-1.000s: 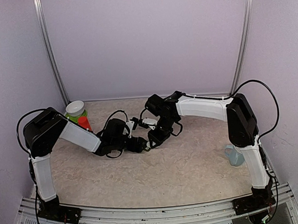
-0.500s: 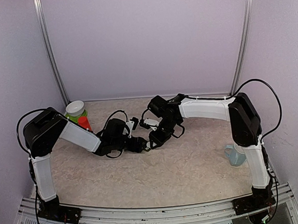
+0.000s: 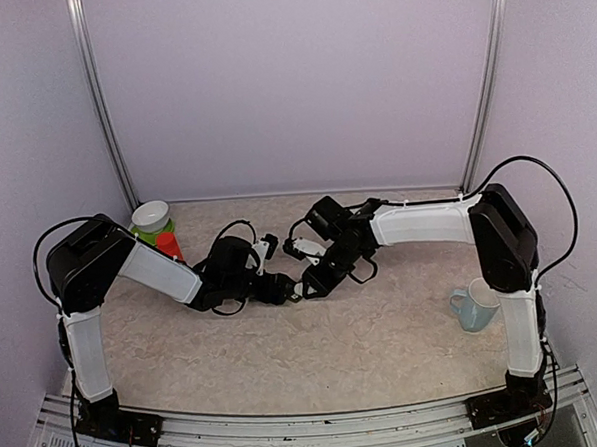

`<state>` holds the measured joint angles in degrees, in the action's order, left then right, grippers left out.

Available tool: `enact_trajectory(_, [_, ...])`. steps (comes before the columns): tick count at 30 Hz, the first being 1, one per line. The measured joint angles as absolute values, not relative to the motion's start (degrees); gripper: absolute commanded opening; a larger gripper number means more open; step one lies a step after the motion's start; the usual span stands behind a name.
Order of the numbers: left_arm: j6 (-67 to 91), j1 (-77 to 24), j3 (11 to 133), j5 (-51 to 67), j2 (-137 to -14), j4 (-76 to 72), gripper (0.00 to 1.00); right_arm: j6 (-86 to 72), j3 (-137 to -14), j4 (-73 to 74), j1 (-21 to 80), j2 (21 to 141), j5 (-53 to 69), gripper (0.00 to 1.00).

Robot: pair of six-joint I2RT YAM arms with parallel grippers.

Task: Sort the pills into containers
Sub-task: Pour the pill into the compartment of the pill container.

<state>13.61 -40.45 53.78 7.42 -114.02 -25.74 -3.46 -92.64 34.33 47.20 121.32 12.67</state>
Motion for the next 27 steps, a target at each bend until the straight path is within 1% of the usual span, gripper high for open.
enact_trajectory(27, [15.0,-39.6,53.3,9.5,-114.0,-28.1,0.86,-2.8,-75.4,11.4,47.2,115.1,12.3,0.12])
